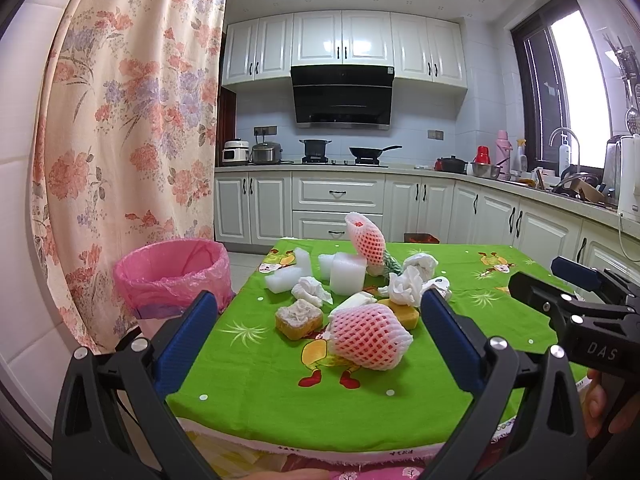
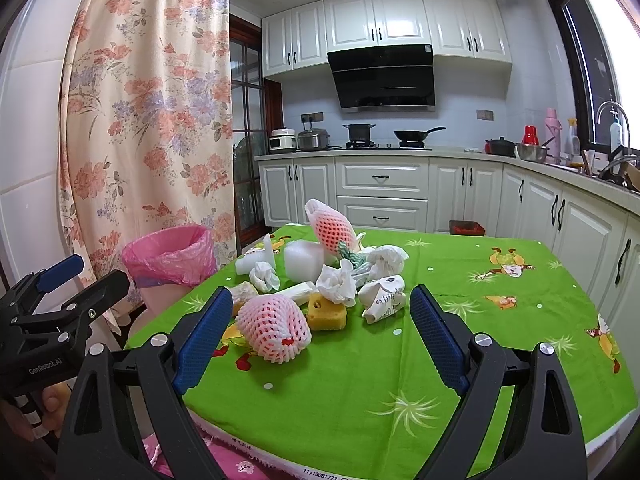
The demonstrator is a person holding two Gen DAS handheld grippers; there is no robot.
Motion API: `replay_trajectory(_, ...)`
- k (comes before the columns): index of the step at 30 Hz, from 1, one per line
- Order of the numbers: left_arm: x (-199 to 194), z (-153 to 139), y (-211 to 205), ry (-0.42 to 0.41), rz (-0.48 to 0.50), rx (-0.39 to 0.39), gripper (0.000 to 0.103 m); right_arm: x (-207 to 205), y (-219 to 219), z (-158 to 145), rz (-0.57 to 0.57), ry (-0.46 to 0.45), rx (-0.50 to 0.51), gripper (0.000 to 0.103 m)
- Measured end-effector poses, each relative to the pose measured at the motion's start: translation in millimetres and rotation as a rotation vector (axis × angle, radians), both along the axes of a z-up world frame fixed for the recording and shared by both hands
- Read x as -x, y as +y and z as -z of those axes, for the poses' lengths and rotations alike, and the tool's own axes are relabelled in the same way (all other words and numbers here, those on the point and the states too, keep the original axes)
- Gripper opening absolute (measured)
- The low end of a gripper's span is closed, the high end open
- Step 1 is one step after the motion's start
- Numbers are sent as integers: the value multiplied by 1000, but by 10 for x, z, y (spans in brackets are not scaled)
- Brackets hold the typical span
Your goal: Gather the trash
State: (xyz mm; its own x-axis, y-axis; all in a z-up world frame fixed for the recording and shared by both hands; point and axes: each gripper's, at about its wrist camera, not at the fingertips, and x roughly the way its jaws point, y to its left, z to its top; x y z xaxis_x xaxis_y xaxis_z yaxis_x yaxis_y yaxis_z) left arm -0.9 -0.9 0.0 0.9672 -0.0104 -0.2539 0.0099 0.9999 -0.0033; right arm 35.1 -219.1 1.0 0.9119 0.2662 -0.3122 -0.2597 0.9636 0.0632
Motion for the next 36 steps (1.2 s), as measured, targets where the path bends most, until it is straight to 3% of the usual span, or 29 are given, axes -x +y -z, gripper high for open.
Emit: replay_trajectory(36, 17, 13, 18, -1, -4, 8, 99, -31, 2, 4, 1, 2, -12, 85)
